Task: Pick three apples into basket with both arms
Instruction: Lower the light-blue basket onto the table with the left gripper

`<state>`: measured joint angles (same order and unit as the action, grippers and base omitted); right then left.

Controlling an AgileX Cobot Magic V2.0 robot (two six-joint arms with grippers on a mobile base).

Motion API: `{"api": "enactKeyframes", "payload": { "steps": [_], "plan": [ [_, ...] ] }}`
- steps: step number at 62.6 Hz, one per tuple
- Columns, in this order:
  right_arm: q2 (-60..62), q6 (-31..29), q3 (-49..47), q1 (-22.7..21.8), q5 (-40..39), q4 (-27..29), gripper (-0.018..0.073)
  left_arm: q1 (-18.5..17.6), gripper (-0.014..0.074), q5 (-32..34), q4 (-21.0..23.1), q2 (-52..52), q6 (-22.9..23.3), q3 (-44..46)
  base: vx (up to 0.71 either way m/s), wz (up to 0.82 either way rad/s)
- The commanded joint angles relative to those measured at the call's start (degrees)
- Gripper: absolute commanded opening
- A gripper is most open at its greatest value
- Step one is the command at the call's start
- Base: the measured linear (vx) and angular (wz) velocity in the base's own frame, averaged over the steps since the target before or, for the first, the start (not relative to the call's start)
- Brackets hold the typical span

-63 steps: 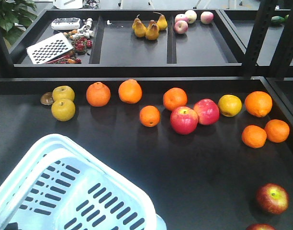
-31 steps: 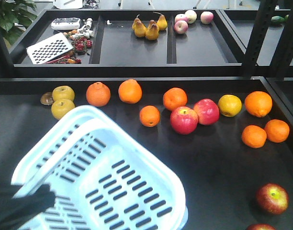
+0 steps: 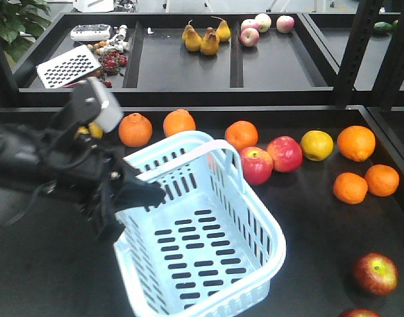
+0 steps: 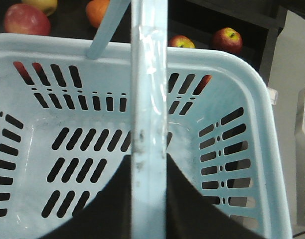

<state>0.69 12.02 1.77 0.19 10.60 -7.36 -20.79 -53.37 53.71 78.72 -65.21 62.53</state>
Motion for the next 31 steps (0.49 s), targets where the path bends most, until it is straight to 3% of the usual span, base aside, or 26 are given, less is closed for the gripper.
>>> {"api": "enactKeyframes", "payload": {
  "steps": [1,18,31],
  "plan": [
    [0.1,-0.4,0.6,-0.2,-4.3,-0.3,-0.0004,-0.3,-0.0007,-1.1,4.0,4.0,-2.8,6.2,0.00,0.00],
    [0.1,-0.4,0.6,-0.2,-4.2,-0.3,-0.0004,-0.5,-0.0005,-3.5,4.0,15.3,-5.0,15.3,0.00,0.00],
    [0.1,-0.4,0.6,-0.2,-4.2,-0.3,-0.0004,-3.3,0.0003,-4.1,3.8,20.1,-5.7,19.7,0.00,0.00]
  ]
}}
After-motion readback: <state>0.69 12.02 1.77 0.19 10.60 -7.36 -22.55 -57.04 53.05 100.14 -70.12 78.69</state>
